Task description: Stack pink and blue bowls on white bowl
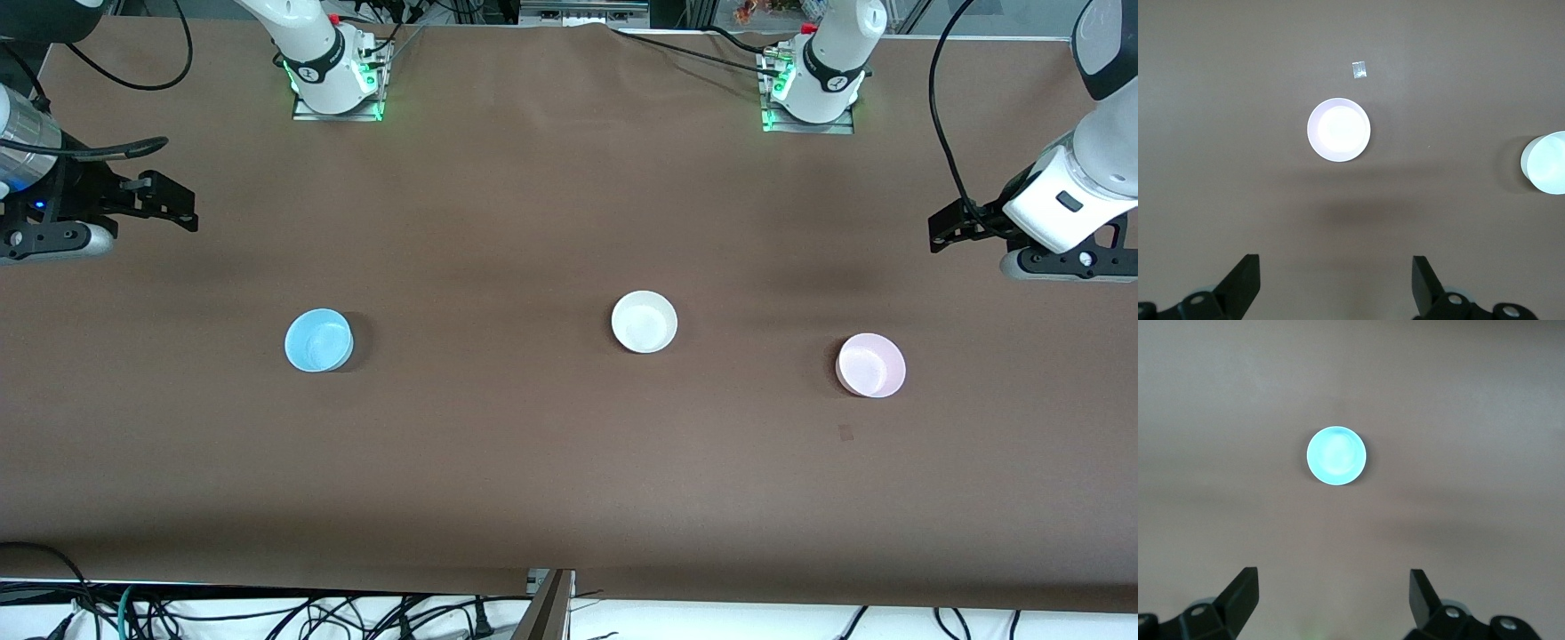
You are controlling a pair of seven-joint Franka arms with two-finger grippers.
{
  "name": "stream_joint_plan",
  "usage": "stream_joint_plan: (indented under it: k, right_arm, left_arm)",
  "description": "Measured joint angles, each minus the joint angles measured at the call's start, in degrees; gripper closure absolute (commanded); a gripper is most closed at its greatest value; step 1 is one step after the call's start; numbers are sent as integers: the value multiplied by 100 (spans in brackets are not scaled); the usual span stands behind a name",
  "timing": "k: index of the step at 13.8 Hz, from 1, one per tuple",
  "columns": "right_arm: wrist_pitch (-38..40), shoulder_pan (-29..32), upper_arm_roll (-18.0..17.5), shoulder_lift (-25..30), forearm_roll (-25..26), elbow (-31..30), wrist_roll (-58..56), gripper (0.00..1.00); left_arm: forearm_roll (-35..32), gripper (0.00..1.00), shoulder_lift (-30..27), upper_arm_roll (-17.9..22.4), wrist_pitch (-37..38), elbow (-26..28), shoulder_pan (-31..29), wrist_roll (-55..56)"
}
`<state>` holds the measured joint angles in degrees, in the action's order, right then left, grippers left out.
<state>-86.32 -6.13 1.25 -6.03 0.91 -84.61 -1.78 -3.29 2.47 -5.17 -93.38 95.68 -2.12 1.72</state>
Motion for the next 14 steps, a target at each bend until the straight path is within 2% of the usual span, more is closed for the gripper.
stream_joint_plan:
  k: [9,14]
  right_arm:
    - [0,-6,-8,-22,0,0,0,0]
    - [-1,-7,-9,-22,0,0,0,0]
  left_arm:
    - [0,0,60,1,434,-7,-65,0]
    - [0,0,163,1,434,-274,-65,0]
